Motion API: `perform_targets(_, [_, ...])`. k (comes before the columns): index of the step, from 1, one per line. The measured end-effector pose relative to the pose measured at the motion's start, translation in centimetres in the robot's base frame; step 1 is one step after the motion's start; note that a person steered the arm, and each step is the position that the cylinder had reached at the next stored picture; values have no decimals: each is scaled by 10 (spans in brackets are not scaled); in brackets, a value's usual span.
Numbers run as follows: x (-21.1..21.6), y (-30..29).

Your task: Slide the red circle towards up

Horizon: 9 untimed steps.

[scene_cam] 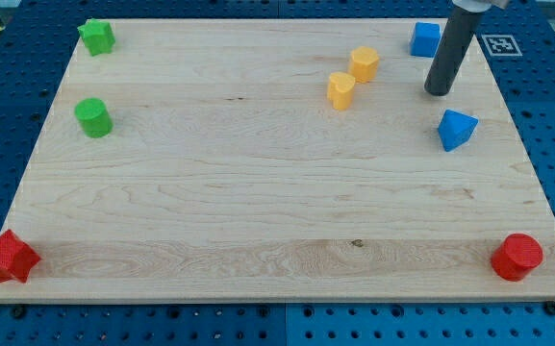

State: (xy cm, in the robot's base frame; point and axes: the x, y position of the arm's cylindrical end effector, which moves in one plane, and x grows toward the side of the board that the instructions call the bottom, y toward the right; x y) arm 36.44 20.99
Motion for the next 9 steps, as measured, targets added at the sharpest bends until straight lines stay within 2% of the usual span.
perform_targets(1, [97, 0])
perform_targets(2, [97, 0])
perform_targets(3, [101, 24])
perform_targets(4, [130, 65])
perform_targets(5, [130, 65])
perform_targets(6, [186, 64])
perform_targets(9, [208, 72])
